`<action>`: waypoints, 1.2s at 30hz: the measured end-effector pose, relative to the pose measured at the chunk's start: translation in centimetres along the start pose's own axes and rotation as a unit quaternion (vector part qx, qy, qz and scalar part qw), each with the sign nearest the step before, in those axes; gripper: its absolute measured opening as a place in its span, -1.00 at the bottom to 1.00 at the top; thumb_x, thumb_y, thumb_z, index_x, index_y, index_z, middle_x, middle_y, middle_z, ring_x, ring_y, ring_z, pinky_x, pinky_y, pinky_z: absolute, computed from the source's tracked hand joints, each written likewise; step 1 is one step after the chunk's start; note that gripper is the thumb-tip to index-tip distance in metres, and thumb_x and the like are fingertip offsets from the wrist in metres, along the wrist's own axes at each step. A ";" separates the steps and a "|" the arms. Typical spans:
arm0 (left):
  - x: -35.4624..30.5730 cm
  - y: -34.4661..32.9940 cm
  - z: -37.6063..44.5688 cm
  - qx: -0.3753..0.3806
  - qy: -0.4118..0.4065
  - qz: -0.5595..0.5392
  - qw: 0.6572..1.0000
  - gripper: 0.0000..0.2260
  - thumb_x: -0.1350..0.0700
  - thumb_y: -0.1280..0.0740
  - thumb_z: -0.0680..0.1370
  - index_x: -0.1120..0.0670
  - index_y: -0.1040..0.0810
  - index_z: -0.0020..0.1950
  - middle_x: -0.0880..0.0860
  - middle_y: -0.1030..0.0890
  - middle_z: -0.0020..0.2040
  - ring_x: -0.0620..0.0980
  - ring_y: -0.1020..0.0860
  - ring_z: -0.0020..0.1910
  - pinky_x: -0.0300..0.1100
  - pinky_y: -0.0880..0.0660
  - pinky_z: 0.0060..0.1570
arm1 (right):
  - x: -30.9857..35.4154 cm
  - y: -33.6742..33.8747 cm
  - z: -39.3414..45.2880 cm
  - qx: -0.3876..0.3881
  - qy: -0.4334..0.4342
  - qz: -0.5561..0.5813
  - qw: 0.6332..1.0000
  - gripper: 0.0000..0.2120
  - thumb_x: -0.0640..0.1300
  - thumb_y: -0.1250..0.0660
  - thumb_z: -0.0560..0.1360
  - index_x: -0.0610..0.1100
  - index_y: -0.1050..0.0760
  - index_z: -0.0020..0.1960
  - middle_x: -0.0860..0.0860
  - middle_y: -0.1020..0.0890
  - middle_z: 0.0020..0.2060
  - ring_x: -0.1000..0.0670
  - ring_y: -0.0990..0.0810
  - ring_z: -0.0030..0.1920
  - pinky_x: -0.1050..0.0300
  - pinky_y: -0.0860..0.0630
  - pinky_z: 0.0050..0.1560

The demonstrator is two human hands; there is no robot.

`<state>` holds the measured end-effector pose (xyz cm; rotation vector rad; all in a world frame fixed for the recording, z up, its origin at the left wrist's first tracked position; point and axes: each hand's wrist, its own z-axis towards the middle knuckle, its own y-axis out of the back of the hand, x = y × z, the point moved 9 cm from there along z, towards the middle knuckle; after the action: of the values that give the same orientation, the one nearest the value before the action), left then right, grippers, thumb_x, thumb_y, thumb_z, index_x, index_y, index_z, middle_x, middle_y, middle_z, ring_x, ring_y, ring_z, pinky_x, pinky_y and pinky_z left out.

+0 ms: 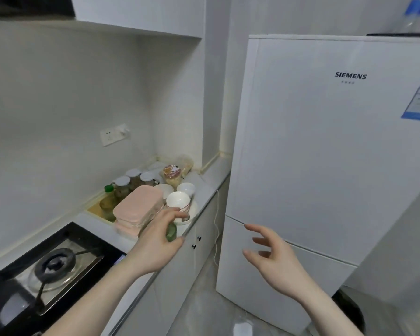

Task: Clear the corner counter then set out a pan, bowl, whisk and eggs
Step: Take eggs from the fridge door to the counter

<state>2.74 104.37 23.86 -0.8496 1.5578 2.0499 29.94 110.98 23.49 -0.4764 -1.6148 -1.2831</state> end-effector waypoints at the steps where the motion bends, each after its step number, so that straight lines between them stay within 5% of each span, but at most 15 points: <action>1: -0.2 -0.7 2.1 0.003 -0.004 -0.004 1.000 -0.55 0.11 -0.43 0.47 -0.22 -0.48 0.30 -0.22 -0.43 0.36 -0.24 -0.40 0.37 -0.12 -0.37 0.40 | -0.5 1.0 1.3 -0.004 -0.004 -0.004 1.000 -0.57 -0.07 -0.42 0.54 0.26 -0.44 0.33 0.34 -0.47 0.29 0.32 -0.47 0.26 0.29 -0.47 0.21; 5: -1.8 -3.4 10.4 0.024 -0.003 -0.010 1.000 -0.57 0.11 -0.41 0.50 -0.20 -0.47 0.33 -0.25 -0.41 0.37 -0.23 -0.42 0.32 -0.21 -0.38 0.32 | -2.3 4.7 5.9 -0.029 -0.017 -0.007 0.999 -0.57 -0.08 -0.43 0.54 0.27 -0.44 0.32 0.33 -0.48 0.27 0.30 -0.48 0.25 0.31 -0.46 0.18; 8: -3.1 -6.1 16.9 0.058 -0.004 -0.026 0.998 -0.55 0.07 -0.40 0.50 -0.18 -0.43 0.36 -0.21 -0.38 0.39 -0.18 -0.44 0.33 -0.08 -0.43 0.36 | -4.4 7.1 8.5 -0.037 -0.036 0.003 0.999 -0.56 -0.07 -0.42 0.55 0.31 -0.42 0.31 0.34 -0.48 0.21 0.31 -0.48 0.24 0.41 -0.43 0.08; 13: -6.0 -8.3 27.1 0.049 0.007 -0.046 0.998 -0.37 0.05 -0.42 0.53 -0.05 -0.25 0.54 -0.06 -0.28 0.50 -0.06 -0.39 0.41 -0.16 -0.42 0.26 | -7.1 10.2 13.4 -0.040 -0.042 0.007 0.998 -0.55 -0.06 -0.42 0.53 0.31 -0.43 0.32 0.33 -0.49 0.28 0.33 -0.46 0.27 0.29 -0.47 0.22; 20: -7.8 -10.3 35.6 -0.010 0.057 -0.080 0.995 -0.13 -0.08 -0.47 0.49 0.00 -0.02 0.65 -0.03 -0.17 0.62 -0.02 -0.27 0.55 0.05 -0.34 0.48 | -9.9 13.9 20.7 -0.022 -0.020 0.018 0.999 -0.55 -0.07 -0.43 0.52 0.28 -0.44 0.32 0.33 -0.48 0.29 0.35 -0.45 0.26 0.23 -0.49 0.26; 27: -7.2 -11.7 39.5 -0.053 0.080 -0.197 0.976 -0.65 -0.17 -0.34 0.60 -0.08 -0.39 0.31 -0.13 -0.56 0.28 -0.09 -0.53 0.30 0.00 -0.46 0.37 | -12.0 15.5 26.3 -0.006 0.003 0.032 0.999 -0.54 -0.11 -0.47 0.50 0.24 -0.47 0.31 0.29 -0.51 0.27 0.30 -0.50 0.22 0.15 -0.54 0.24; 32: -7.4 -11.9 40.1 -0.076 0.067 -0.242 0.965 -0.76 0.02 -0.27 0.68 0.08 -0.45 0.31 -0.12 -0.61 0.15 -0.43 -0.58 0.01 -0.41 -0.51 0.03 | -12.3 15.3 28.0 0.010 0.003 0.045 0.999 -0.54 -0.13 -0.47 0.50 0.25 -0.47 0.29 0.32 -0.57 0.21 0.26 -0.54 0.22 0.15 -0.55 0.22; 36: -7.0 -12.3 40.3 -0.068 0.067 -0.254 0.963 -0.80 0.00 -0.24 0.69 0.05 -0.45 0.27 -0.18 -0.61 0.09 -0.46 -0.57 -0.04 -0.44 -0.48 -0.03 | -12.5 15.5 28.2 0.001 -0.006 0.045 0.999 -0.53 -0.13 -0.47 0.50 0.25 -0.46 0.30 0.33 -0.59 0.19 0.27 -0.55 0.21 0.17 -0.55 0.21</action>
<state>7.35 146.68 27.50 -1.3072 1.1124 1.7607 34.98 145.09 21.74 -0.5501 -1.5868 -1.2130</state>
